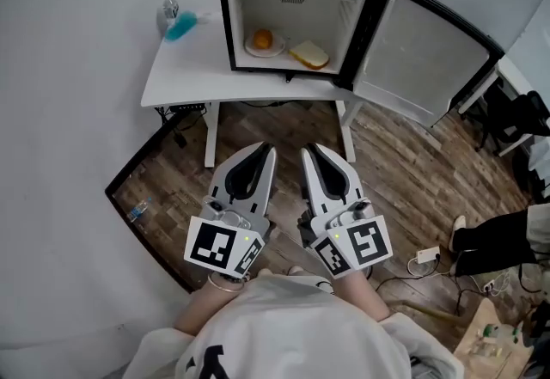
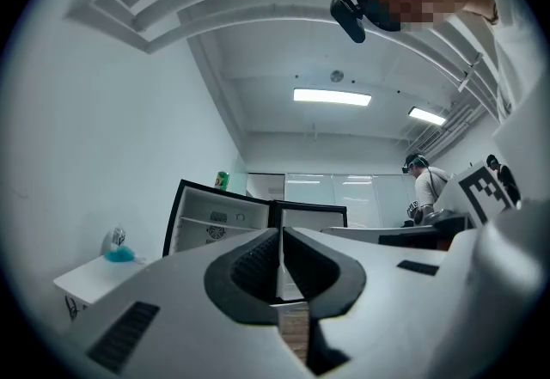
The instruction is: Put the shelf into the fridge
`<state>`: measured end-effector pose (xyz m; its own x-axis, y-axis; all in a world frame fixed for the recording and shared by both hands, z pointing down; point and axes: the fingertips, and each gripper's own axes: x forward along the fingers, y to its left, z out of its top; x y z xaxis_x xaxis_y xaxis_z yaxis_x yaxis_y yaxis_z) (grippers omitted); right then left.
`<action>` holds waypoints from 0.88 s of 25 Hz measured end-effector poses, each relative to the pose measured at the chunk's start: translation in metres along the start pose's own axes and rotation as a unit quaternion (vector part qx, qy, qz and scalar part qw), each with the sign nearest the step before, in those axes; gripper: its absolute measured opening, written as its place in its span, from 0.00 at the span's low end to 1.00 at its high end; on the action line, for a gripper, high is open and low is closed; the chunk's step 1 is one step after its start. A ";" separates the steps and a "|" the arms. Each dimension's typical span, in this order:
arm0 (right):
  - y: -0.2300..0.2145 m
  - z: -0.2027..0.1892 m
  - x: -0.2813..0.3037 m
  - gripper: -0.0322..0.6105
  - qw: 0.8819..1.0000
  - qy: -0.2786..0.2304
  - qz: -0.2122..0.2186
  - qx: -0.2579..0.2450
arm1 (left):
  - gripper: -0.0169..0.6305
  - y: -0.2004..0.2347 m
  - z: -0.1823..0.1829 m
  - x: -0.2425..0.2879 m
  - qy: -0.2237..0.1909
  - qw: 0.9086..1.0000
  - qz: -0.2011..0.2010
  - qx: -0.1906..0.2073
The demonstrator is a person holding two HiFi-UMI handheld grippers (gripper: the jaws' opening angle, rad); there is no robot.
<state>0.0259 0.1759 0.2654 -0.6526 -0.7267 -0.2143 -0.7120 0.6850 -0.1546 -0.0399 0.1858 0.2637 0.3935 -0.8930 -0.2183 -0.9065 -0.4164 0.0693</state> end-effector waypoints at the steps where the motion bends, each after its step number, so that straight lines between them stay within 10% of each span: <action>1: 0.001 0.002 -0.003 0.12 1.000 0.000 0.004 -0.001 | 0.06 -0.002 0.003 -0.001 -0.003 1.000 0.002 -0.001; 22: -0.021 0.008 -0.018 0.11 0.999 0.027 0.026 -0.005 | 0.06 -0.028 0.005 0.023 -0.008 1.000 0.013 -0.015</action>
<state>0.0548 0.1750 0.2650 -0.7015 -0.6925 -0.1685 -0.6795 0.7211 -0.1351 -0.0058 0.1775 0.2521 0.3674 -0.9006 -0.2323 -0.9113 -0.3985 0.1035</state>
